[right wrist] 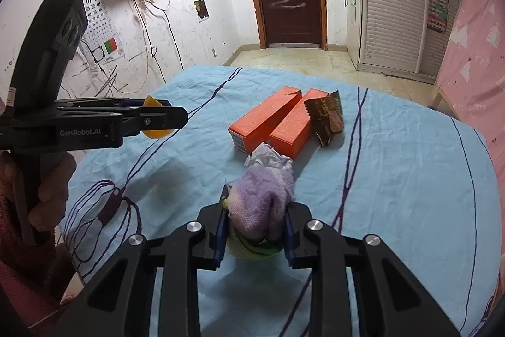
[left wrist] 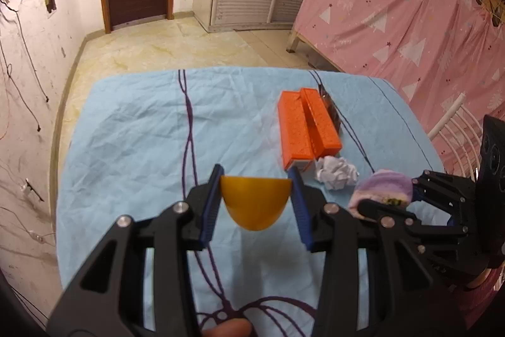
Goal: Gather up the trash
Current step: 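Grasp the yellow half-sphere with the left tool while the right tool grasps the purple cloth, then carry the half-sphere and purple cloth to the yellow bin and open both tools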
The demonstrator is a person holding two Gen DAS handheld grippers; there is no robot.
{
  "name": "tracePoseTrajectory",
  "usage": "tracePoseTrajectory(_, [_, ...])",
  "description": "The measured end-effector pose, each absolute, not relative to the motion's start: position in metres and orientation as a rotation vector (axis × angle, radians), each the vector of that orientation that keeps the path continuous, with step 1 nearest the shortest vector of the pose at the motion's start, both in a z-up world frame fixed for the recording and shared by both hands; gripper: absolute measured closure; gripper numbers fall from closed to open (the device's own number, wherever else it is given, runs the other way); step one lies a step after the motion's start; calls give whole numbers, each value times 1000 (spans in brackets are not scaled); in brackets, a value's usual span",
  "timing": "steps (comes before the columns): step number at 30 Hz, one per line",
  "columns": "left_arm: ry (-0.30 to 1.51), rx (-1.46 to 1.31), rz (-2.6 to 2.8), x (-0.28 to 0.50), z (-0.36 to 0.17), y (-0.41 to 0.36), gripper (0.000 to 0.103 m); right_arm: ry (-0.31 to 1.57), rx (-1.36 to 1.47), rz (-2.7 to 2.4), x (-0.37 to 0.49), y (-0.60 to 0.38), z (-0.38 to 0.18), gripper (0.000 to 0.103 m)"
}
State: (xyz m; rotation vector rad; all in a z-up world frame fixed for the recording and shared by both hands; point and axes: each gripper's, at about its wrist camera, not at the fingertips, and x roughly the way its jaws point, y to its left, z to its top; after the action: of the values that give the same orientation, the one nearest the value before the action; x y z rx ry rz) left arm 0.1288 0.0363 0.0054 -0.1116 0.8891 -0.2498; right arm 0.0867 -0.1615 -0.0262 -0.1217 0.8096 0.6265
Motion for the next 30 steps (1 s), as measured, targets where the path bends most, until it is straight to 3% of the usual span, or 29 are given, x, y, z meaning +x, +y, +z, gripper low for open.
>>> tracePoseTrajectory(13, [870,-34,-283,123,22,-11,63,731,-22,558,78,-230,-5,81])
tracePoseTrajectory(30, [856,138,-425,121,35,-135,63,652,61,408,62,-341,11,81])
